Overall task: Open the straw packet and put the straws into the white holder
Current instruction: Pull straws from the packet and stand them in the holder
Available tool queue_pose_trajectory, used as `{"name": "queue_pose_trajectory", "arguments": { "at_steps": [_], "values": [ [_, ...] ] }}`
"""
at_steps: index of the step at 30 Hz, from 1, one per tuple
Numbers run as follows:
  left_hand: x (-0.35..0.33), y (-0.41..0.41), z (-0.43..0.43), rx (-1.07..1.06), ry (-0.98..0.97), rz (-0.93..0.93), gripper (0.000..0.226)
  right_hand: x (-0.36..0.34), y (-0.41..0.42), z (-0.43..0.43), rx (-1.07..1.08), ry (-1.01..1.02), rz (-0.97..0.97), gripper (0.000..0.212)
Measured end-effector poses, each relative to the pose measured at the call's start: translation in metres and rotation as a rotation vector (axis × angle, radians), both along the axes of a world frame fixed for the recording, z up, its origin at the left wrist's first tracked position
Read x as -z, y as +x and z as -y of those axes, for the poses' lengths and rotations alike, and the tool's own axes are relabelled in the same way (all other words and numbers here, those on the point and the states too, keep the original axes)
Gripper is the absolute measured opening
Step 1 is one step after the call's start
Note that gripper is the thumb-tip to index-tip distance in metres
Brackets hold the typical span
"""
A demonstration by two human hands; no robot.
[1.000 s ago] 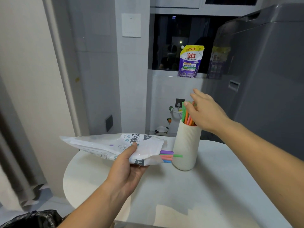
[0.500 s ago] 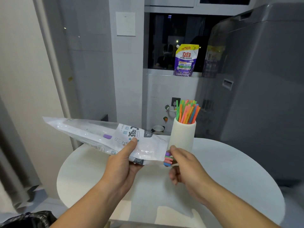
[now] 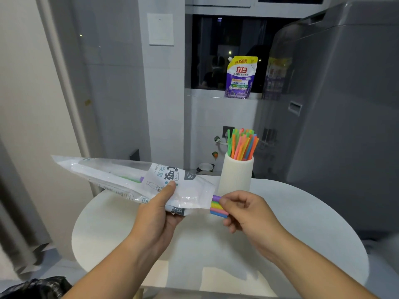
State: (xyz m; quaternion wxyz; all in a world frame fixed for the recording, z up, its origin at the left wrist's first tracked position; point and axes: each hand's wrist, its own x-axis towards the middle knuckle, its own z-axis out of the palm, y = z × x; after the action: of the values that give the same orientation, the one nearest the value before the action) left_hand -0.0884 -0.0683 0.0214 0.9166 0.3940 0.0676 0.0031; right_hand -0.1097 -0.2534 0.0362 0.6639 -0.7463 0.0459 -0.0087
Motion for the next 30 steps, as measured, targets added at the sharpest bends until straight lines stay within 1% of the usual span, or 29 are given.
{"name": "queue_pose_trajectory", "arguments": {
  "at_steps": [2,3,5,8,10,14,16,19,22,24,27,28,30],
  "values": [
    [0.000,0.002,-0.003,0.007,-0.034,-0.022,0.026,-0.001,0.003,0.005,0.041,-0.091,0.028,0.010],
    [0.000,0.002,-0.003,0.014,-0.043,-0.030,0.024,-0.001,0.003,0.007,0.053,-0.094,0.037,0.010],
    [0.001,0.003,-0.003,0.020,-0.060,-0.049,0.023,0.001,0.004,0.007,0.040,-0.036,0.025,0.013],
    [0.002,0.004,-0.002,0.030,-0.082,-0.069,0.029,0.003,0.001,0.003,-0.030,0.028,0.002,0.018],
    [0.003,0.004,-0.002,0.037,-0.078,-0.067,0.030,0.002,0.001,0.001,-0.032,-0.022,0.020,0.015],
    [0.003,0.003,-0.001,0.035,-0.084,-0.067,0.028,-0.001,0.002,0.001,0.034,-0.088,0.063,0.011],
    [0.002,0.003,-0.001,0.030,-0.089,-0.068,0.027,-0.001,0.001,0.000,0.027,-0.038,0.072,0.013],
    [0.001,0.002,0.002,0.032,-0.090,-0.058,0.030,0.000,-0.002,-0.002,0.004,0.094,0.033,0.023],
    [0.001,0.001,0.004,0.036,-0.086,-0.071,0.030,0.000,-0.004,-0.002,-0.018,0.084,0.023,0.017],
    [0.001,0.001,0.002,0.034,-0.093,-0.079,0.030,-0.002,-0.004,0.000,-0.004,0.029,0.032,0.014],
    [0.002,0.002,-0.001,0.029,-0.109,-0.087,0.027,-0.006,-0.001,0.003,0.060,-0.174,0.083,0.012],
    [0.001,0.002,-0.001,0.029,-0.117,-0.090,0.025,-0.007,-0.001,0.005,0.077,-0.212,0.113,0.011],
    [0.001,0.002,-0.001,0.036,-0.130,-0.098,0.022,-0.009,-0.002,0.008,0.085,-0.206,0.163,0.009]
  ]
}}
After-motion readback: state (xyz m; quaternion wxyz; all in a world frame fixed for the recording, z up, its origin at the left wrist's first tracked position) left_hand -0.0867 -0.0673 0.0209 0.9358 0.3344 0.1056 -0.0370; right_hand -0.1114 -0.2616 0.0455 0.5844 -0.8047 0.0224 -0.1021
